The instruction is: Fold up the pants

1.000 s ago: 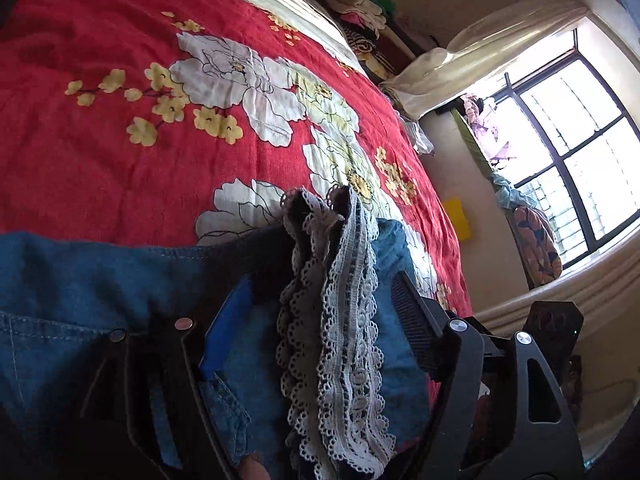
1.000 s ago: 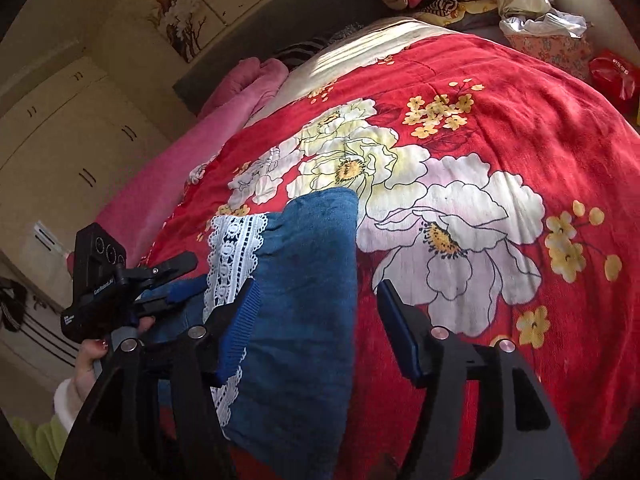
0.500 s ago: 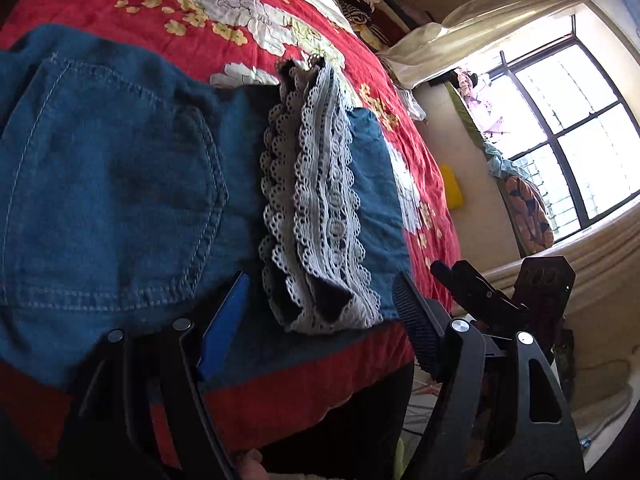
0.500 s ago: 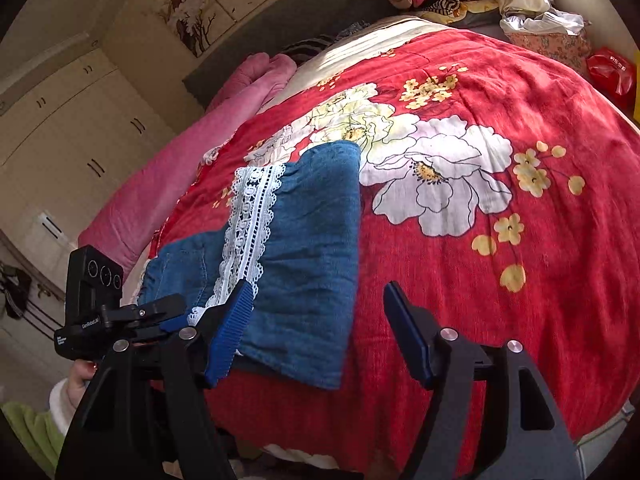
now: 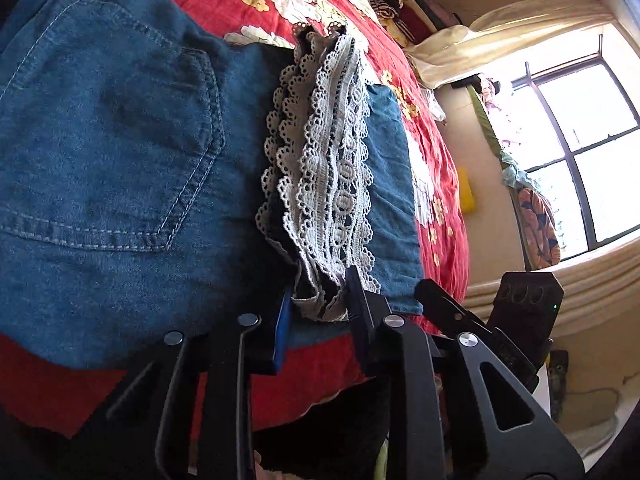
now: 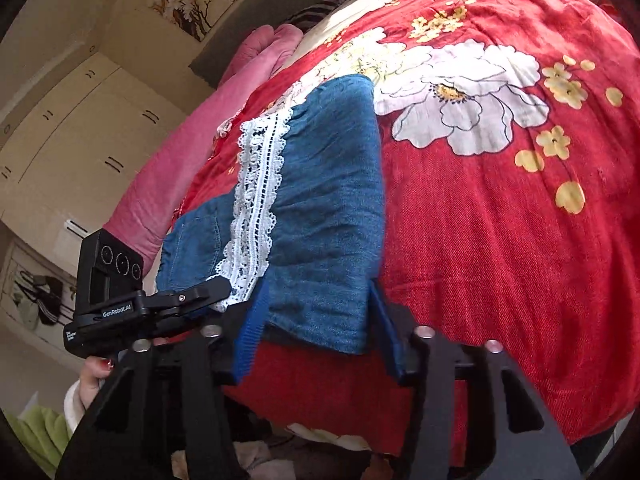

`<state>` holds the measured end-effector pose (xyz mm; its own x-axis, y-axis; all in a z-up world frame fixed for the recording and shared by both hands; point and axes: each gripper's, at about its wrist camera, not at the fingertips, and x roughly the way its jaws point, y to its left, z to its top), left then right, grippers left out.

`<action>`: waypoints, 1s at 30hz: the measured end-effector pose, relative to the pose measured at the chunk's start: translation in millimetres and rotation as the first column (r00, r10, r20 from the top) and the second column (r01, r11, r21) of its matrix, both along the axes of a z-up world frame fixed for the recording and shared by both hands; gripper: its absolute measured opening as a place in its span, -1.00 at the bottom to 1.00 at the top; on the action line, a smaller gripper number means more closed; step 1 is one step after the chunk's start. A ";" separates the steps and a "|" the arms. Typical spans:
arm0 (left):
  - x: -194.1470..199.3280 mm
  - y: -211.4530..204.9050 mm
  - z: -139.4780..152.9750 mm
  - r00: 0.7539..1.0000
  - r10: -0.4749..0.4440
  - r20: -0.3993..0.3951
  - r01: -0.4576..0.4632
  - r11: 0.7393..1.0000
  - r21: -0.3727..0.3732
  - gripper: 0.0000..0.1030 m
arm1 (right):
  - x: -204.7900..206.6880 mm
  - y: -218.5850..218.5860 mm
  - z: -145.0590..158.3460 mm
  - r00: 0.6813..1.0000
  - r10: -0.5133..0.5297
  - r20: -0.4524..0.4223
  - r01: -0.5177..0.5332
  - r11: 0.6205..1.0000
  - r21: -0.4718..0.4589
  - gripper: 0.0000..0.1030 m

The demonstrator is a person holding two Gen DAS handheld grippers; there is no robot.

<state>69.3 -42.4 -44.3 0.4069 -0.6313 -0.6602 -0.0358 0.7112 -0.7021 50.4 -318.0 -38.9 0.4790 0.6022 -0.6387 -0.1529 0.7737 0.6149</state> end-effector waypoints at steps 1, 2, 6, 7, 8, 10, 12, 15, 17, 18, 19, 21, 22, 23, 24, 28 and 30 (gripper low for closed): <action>-2.6 0.0 -0.8 1.000 0.000 -0.008 0.000 1.000 -0.011 -0.69 | -1.4 0.0 2.8 1.000 0.007 0.017 -0.007 1.000 -0.014 -0.65; -5.2 -1.2 -0.7 1.000 -0.008 -0.013 0.007 1.000 -0.023 -0.69 | -3.0 -0.7 5.5 0.999 0.009 0.030 -0.009 1.000 -0.027 -0.65; -9.6 -6.7 2.2 1.000 -0.022 0.014 0.022 0.999 0.024 -0.69 | -8.5 -0.3 4.4 0.999 0.009 0.037 -0.004 0.988 -0.154 -0.65; -8.8 -7.0 0.8 1.000 -0.022 0.015 0.021 0.999 0.039 -0.69 | -9.9 -0.7 0.6 1.000 0.011 0.029 -0.007 0.987 -0.160 -0.65; -8.3 -6.9 -0.5 1.000 -0.021 0.015 0.020 0.999 0.049 -0.69 | -11.3 -1.2 -2.2 1.000 0.009 0.024 -0.005 0.987 -0.160 -0.65; -7.5 -5.5 -2.9 1.000 -0.016 0.007 0.016 0.999 0.050 -0.69 | -14.3 -1.8 -5.8 1.000 0.009 0.029 -0.004 0.986 -0.167 -0.65; -7.0 -6.5 -2.7 1.000 -0.020 0.009 0.020 0.998 0.060 -0.66 | -14.0 -1.1 -6.8 0.999 0.012 0.033 -0.006 0.984 -0.180 -0.64; -6.3 -8.1 -3.2 1.000 -0.024 0.018 0.022 0.997 0.079 -0.65 | -12.4 4.4 -5.5 0.999 0.017 0.036 -0.009 0.978 -0.208 -0.62; -6.3 -8.7 -5.3 0.999 -0.027 0.026 0.024 0.995 0.094 -0.65 | -12.2 7.6 -3.4 0.999 0.020 0.040 -0.010 0.973 -0.231 -0.59; -6.3 -8.2 -6.3 0.999 -0.027 0.026 0.025 0.995 0.092 -0.64 | -13.0 8.3 -1.1 0.999 0.019 0.042 -0.009 0.971 -0.240 -0.56; -7.2 -7.8 -6.6 0.999 -0.029 0.028 0.027 0.995 0.092 -0.64 | -13.9 8.7 2.4 0.999 0.012 0.049 0.001 0.968 -0.252 -0.46; -8.0 -7.7 -4.5 0.999 -0.038 0.033 0.034 0.995 0.094 -0.62 | -17.2 6.7 11.6 0.997 -0.007 0.083 0.030 0.961 -0.275 -0.21; -9.0 -7.8 -2.0 0.998 -0.041 0.040 0.037 0.994 0.099 -0.57 | -19.0 5.1 17.0 0.994 -0.013 0.105 0.042 0.959 -0.279 -0.07; -10.0 -7.7 1.0 0.998 -0.043 0.049 0.038 0.994 0.104 -0.44 | -20.7 4.7 22.7 0.992 -0.012 0.126 0.047 0.958 -0.281 -0.06; -11.4 -7.4 4.4 0.997 -0.044 0.060 0.037 0.993 0.115 -0.32 | -22.1 5.0 27.4 0.990 -0.007 0.144 0.048 0.959 -0.280 -0.06; -18.8 3.2 20.2 0.994 -0.014 0.111 -0.003 0.988 0.151 -0.14 | -25.2 17.8 40.4 0.977 0.047 0.209 0.010 0.964 -0.265 -0.06; -21.1 10.0 33.4 0.988 0.006 0.157 -0.034 0.984 0.177 -0.12 | -24.1 29.9 40.8 0.972 0.079 0.223 -0.013 0.959 -0.283 -0.06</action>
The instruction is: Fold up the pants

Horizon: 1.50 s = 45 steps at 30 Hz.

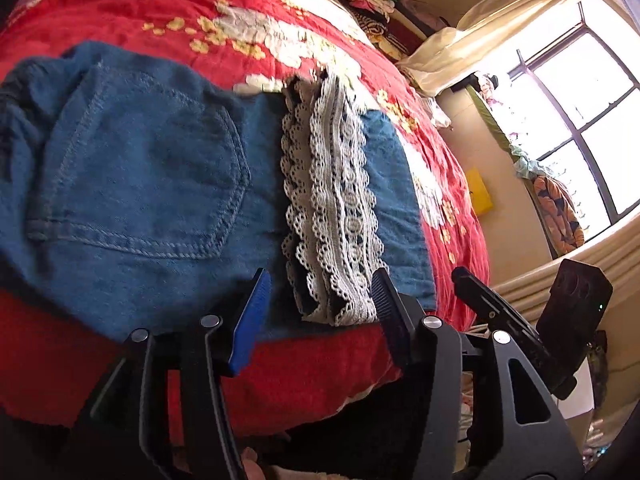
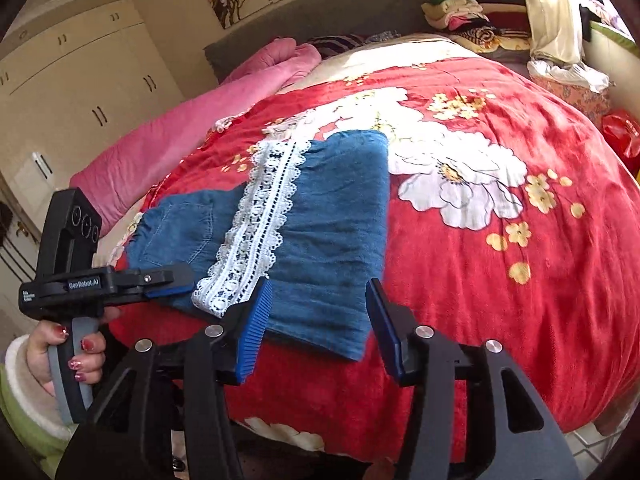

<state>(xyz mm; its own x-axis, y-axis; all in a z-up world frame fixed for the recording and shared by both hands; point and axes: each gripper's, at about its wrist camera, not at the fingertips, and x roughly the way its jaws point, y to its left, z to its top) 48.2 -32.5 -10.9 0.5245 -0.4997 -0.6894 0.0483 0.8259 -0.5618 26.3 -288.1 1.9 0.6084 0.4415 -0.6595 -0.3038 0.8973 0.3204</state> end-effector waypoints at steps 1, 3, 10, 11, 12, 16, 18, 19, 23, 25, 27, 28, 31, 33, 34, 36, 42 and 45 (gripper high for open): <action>0.1 2.6 6.2 1.000 0.007 0.023 -0.008 1.000 0.017 -0.11 | 1.0 6.7 -1.2 1.000 0.015 0.000 -0.015 1.000 -0.007 -0.06; 5.0 6.8 17.6 0.998 0.020 0.054 -0.021 0.999 0.025 -0.11 | 4.6 20.6 -6.8 0.999 0.047 -0.007 -0.047 0.998 -0.029 -0.06; 39.0 -5.9 39.2 0.993 -0.001 0.115 -0.002 1.000 0.029 -0.11 | 5.3 59.2 -36.8 0.990 0.127 -0.063 -0.132 0.989 -0.074 -0.09; 44.1 -11.5 40.4 0.993 -0.012 0.118 0.008 0.999 0.031 -0.11 | 5.3 62.3 -40.9 0.990 0.125 -0.068 -0.131 0.987 -0.088 -0.09; 48.5 -16.7 41.5 0.992 -0.023 0.122 0.018 0.999 0.038 -0.11 | 5.7 63.7 -43.9 0.990 0.121 -0.073 -0.127 0.988 -0.093 -0.09; 68.7 -40.9 40.7 0.989 -0.078 0.127 0.068 0.995 0.076 -0.11 | 5.8 62.6 -46.3 0.990 0.120 -0.079 -0.126 0.988 -0.084 -0.09; 80.4 -54.9 37.4 0.984 -0.118 0.132 0.103 0.988 0.117 -0.11 | 5.3 60.6 -47.0 0.990 0.119 -0.078 -0.125 0.990 -0.071 -0.09; 84.5 -60.6 35.3 0.980 -0.135 0.143 0.114 0.982 0.149 -0.11 | 5.0 60.6 -47.5 0.990 0.120 -0.076 -0.126 0.990 -0.069 -0.09; 104.6 -75.1 20.6 0.976 -0.172 0.133 0.141 0.966 0.214 -0.11 | 4.2 59.4 -48.1 0.990 0.124 -0.072 -0.129 0.990 -0.064 -0.09; 117.2 -72.5 10.1 0.982 -0.156 0.107 0.131 0.968 0.213 -0.11 | 5.3 58.9 -48.5 0.989 0.126 -0.071 -0.131 0.989 -0.063 -0.09; 127.3 -67.5 0.5 0.987 -0.140 0.084 0.120 0.971 0.208 -0.11 | 5.4 58.2 -48.9 0.990 0.126 -0.071 -0.130 0.990 -0.059 -0.09; 131.5 -64.5 -4.2 0.989 -0.132 0.067 0.116 0.974 0.194 -0.12 | 5.2 58.2 -49.0 0.990 0.126 -0.070 -0.130 0.990 -0.058 -0.09; 138.6 -56.2 -17.1 0.993 -0.113 0.030 0.107 0.983 0.147 -0.13 | 4.8 58.2 -49.3 0.990 0.125 -0.070 -0.129 0.990 -0.058 -0.09; 141.3 -51.0 -22.7 0.994 -0.106 0.023 0.103 0.988 0.114 -0.14 | 4.7 58.3 -49.3 0.990 0.126 -0.070 -0.130 0.990 -0.059 -0.09; 141.3 -49.8 -23.3 0.994 -0.105 0.022 0.102 0.989 0.106 -0.15 | 4.6 58.3 -49.4 0.990 0.125 -0.070 -0.129 0.990 -0.060 -0.09; 141.8 -46.5 -25.4 0.995 -0.100 0.023 0.098 0.991 0.088 -0.21 | 4.3 58.9 -50.1 0.990 0.123 -0.071 -0.127 0.990 -0.063 -0.09; 132.4 -49.1 -20.3 0.991 -0.118 0.068 0.112 0.989 0.096 -0.14 | 4.1 62.2 -48.5 0.990 0.117 -0.073 -0.123 0.990 -0.076 -0.08; 128.9 -46.2 -13.3 0.991 -0.112 0.072 0.108 0.993 0.056 -0.04 | 3.6 61.6 -44.8 0.991 0.114 -0.074 -0.119 0.990 -0.072 -0.08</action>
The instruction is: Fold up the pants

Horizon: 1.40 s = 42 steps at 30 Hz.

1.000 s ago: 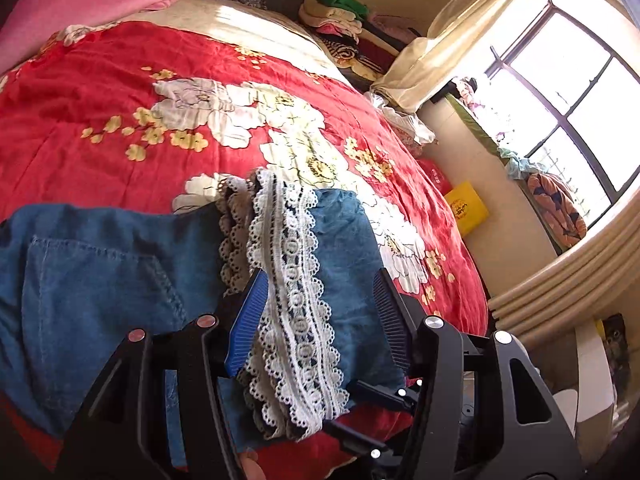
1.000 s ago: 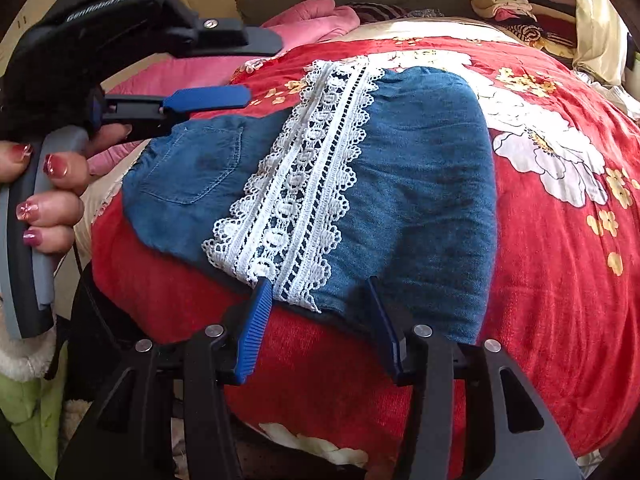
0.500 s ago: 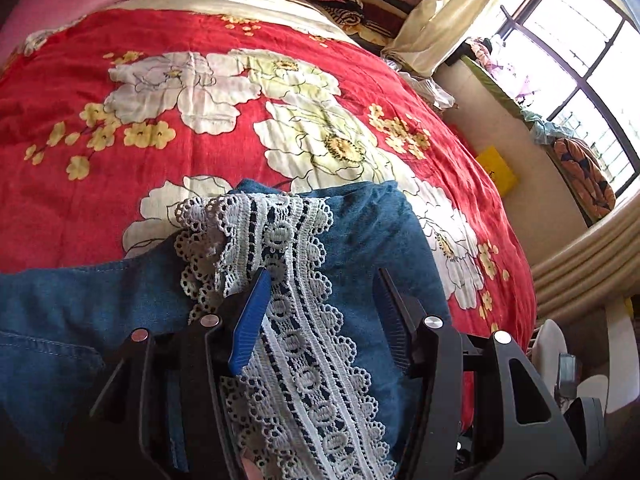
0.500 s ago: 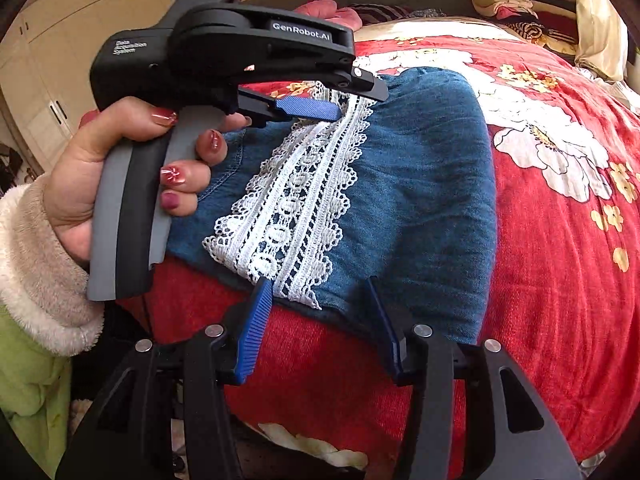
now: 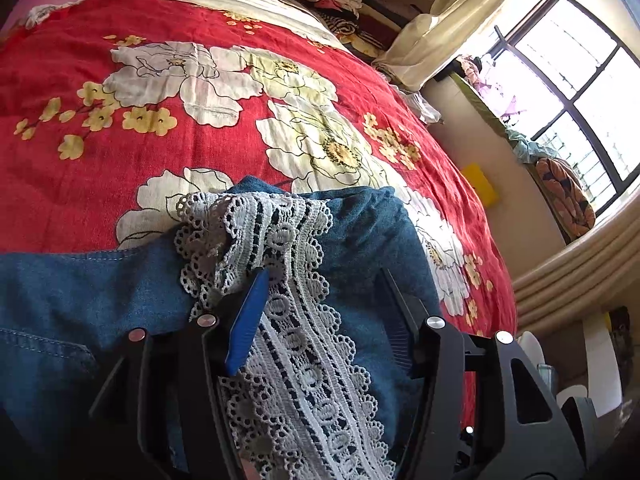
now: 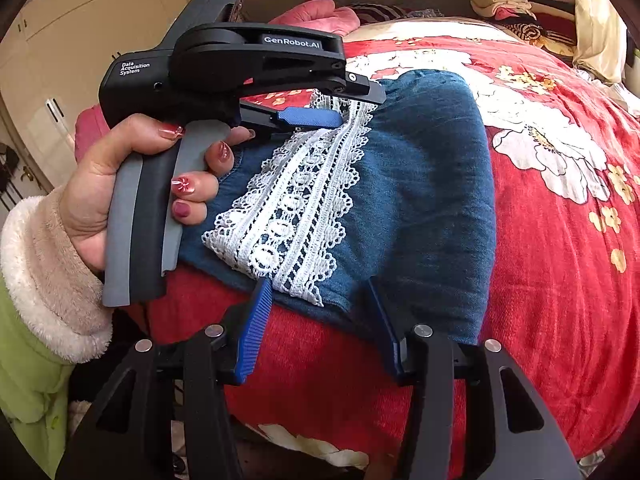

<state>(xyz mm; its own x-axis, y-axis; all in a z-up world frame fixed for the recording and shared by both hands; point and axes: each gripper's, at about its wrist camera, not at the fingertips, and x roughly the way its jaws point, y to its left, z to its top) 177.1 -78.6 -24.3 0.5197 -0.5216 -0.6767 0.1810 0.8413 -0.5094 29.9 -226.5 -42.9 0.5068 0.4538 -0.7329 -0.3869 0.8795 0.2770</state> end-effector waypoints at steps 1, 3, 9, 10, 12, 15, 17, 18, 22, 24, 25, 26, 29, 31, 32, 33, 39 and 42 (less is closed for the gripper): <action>-2.1 0.5 3.7 1.000 -0.001 0.001 0.001 1.000 -0.007 0.00 | -0.8 -0.8 1.2 1.000 -0.002 -0.003 0.002 1.000 0.004 -0.08; -8.8 3.0 12.7 1.000 0.001 0.012 -0.001 1.000 -0.020 0.15 | -2.9 -2.1 4.8 1.000 -0.002 -0.009 0.002 1.000 0.018 -0.06; -39.9 23.9 37.1 0.998 0.026 0.049 -0.025 1.000 -0.018 0.53 | -9.4 0.3 19.5 1.000 0.008 -0.004 -0.008 0.999 0.036 0.04; -45.1 29.6 41.0 0.997 0.038 0.060 -0.037 0.999 -0.007 0.55 | -9.9 1.6 21.8 1.000 0.011 -0.002 -0.011 0.999 0.036 0.04; -55.2 43.4 48.4 0.995 0.063 0.077 -0.063 0.998 -0.003 0.59 | -12.7 5.6 25.6 1.000 0.015 0.004 -0.015 0.999 0.030 0.04; -69.3 62.2 60.2 0.989 0.104 0.102 -0.106 0.994 0.019 0.69 | -15.4 12.5 30.0 1.000 0.024 0.012 -0.024 0.999 0.020 0.07; -80.1 74.0 65.8 0.985 0.127 0.112 -0.131 0.991 0.024 0.73 | -16.4 17.1 32.2 0.999 0.031 0.013 -0.031 0.999 0.013 0.11; -85.3 79.7 67.7 0.985 0.134 0.110 -0.137 0.990 0.017 0.76 | -17.4 19.6 34.0 0.999 0.035 0.017 -0.035 0.999 0.010 0.15; -105.8 101.8 73.2 0.977 0.184 0.112 -0.187 0.982 0.012 0.81 | -20.4 29.2 39.7 0.998 0.049 0.033 -0.049 0.999 0.001 0.27; -113.9 114.3 77.1 0.970 0.212 0.117 -0.215 0.977 0.012 0.81 | -21.5 34.7 41.8 0.998 0.053 0.036 -0.053 0.999 -0.003 0.30; -116.4 120.0 79.1 0.967 0.223 0.119 -0.226 0.974 0.008 0.81 | -22.5 37.5 42.9 0.998 0.057 0.038 -0.057 0.998 -0.002 0.31; -120.0 125.5 81.3 0.964 0.236 0.123 -0.239 0.971 0.006 0.81 | -22.9 40.5 43.9 0.997 0.060 0.039 -0.060 0.998 -0.003 0.31; -131.3 144.0 85.5 0.951 0.280 0.131 -0.284 0.959 0.012 0.81 | -26.8 49.9 47.8 0.996 0.074 0.048 -0.074 0.997 -0.010 0.35; -138.7 158.1 84.9 0.940 0.315 0.127 -0.319 0.948 0.012 0.81 | -28.2 56.3 50.5 0.995 0.086 0.059 -0.085 0.996 -0.012 0.38; -142.5 166.2 83.8 0.935 0.332 0.123 -0.336 0.942 0.009 0.81 | -28.8 59.6 51.2 0.994 0.089 0.062 -0.089 0.996 -0.014 0.38; -145.7 172.4 82.6 0.931 0.345 0.118 -0.348 0.938 0.007 0.81 | -29.0 63.3 51.6 0.994 0.095 0.061 -0.094 0.995 -0.015 0.39; -168.2 211.0 67.4 0.905 0.419 0.075 -0.421 0.907 0.009 0.81 | -27.2 80.7 54.9 0.990 0.124 0.064 -0.121 0.992 -0.038 0.45; -178.9 225.9 59.0 0.894 0.444 0.056 -0.445 0.896 0.004 0.81 | -19.5 87.6 56.8 0.990 0.123 0.062 -0.120 0.992 -0.047 0.48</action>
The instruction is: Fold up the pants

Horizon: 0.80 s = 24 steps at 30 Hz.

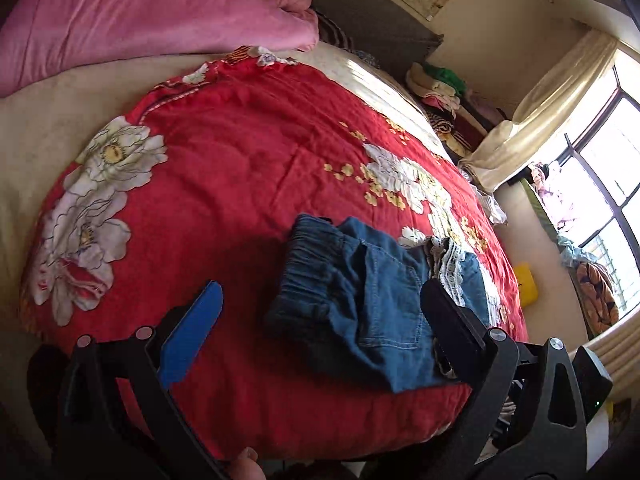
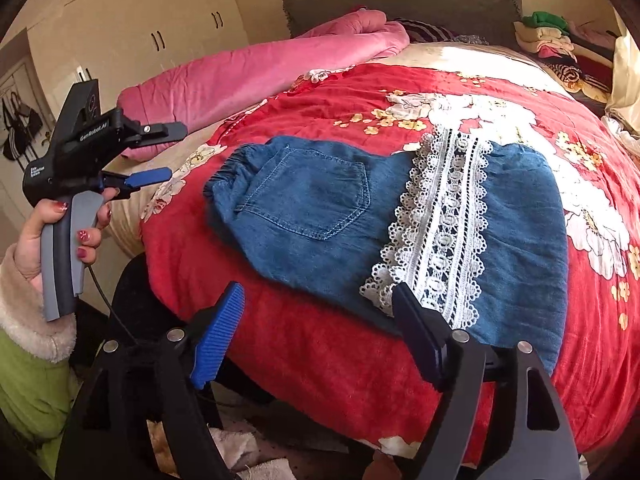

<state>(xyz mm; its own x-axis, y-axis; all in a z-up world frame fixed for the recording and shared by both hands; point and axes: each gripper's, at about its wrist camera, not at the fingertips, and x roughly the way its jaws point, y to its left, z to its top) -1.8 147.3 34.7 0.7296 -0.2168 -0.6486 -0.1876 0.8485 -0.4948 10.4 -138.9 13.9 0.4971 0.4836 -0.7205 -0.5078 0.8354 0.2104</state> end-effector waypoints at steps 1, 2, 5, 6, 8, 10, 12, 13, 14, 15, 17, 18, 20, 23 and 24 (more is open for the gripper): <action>-2.7 3.5 -3.0 1.000 0.005 -0.004 -0.005 1.000 -0.004 0.81 | 3.3 2.3 0.5 1.000 0.000 0.000 0.000 1.000 -0.004 0.49; -5.4 6.3 -6.0 1.000 0.006 -0.010 -0.006 1.000 -0.007 0.81 | 7.1 4.4 1.1 1.000 -0.003 0.001 0.003 1.000 -0.012 0.49; -10.5 11.8 -13.8 1.000 0.003 -0.020 -0.003 1.000 -0.007 0.81 | 20.0 12.0 3.0 1.000 0.000 -0.002 0.000 1.000 -0.021 0.51; -11.0 12.7 -16.2 1.000 0.000 -0.022 0.000 1.000 -0.009 0.81 | 25.6 15.3 4.0 1.000 0.002 -0.003 -0.002 1.000 -0.026 0.52; -11.9 11.9 -21.3 1.000 -0.012 -0.026 0.011 1.000 -0.014 0.81 | 37.2 22.7 6.2 1.000 0.014 -0.002 -0.014 0.999 -0.032 0.53; -10.0 7.3 -28.3 0.999 -0.039 -0.034 0.038 0.999 -0.025 0.81 | 50.9 30.9 10.3 1.000 0.028 -0.002 -0.028 0.999 -0.027 0.53; -7.9 1.6 -35.8 0.997 -0.071 -0.037 0.070 0.997 -0.031 0.81 | 65.4 37.9 14.9 0.999 0.041 -0.013 -0.041 0.999 -0.010 0.53; -7.2 -1.5 -39.2 0.996 -0.080 -0.043 0.078 0.996 -0.032 0.81 | 73.4 41.7 16.8 0.998 0.055 -0.023 -0.055 0.999 0.001 0.54; -5.7 -4.9 -43.0 0.995 -0.093 -0.046 0.091 0.995 -0.038 0.81 | 82.0 45.7 18.6 0.997 0.068 -0.036 -0.067 0.998 0.010 0.54; -4.6 -8.6 -46.6 0.993 -0.107 -0.046 0.105 0.993 -0.046 0.81 | 90.1 49.8 19.4 0.995 0.082 -0.053 -0.081 0.997 0.012 0.56; -3.4 -14.3 -52.2 0.991 -0.125 -0.046 0.122 0.991 -0.060 0.81 | 105.3 58.2 21.0 0.991 0.112 -0.078 -0.110 0.994 0.019 0.57; -2.2 -17.2 -55.1 0.990 -0.135 -0.044 0.132 0.989 -0.066 0.81 | 113.4 61.7 20.6 0.988 0.124 -0.094 -0.122 0.992 0.021 0.57; -1.7 -22.3 -59.1 0.989 -0.141 -0.035 0.138 0.987 -0.077 0.81 | 127.0 68.7 20.0 0.983 0.139 -0.120 -0.137 0.990 0.020 0.58; 1.0 -29.8 -64.1 0.987 -0.160 -0.023 0.156 0.982 -0.107 0.80 | 143.7 82.1 19.5 0.976 0.164 -0.145 -0.165 0.986 0.006 0.58; 2.4 -32.2 -64.9 0.986 -0.167 -0.019 0.164 0.981 -0.107 0.75 | 148.0 87.7 19.6 0.974 0.170 -0.147 -0.172 0.985 -0.002 0.58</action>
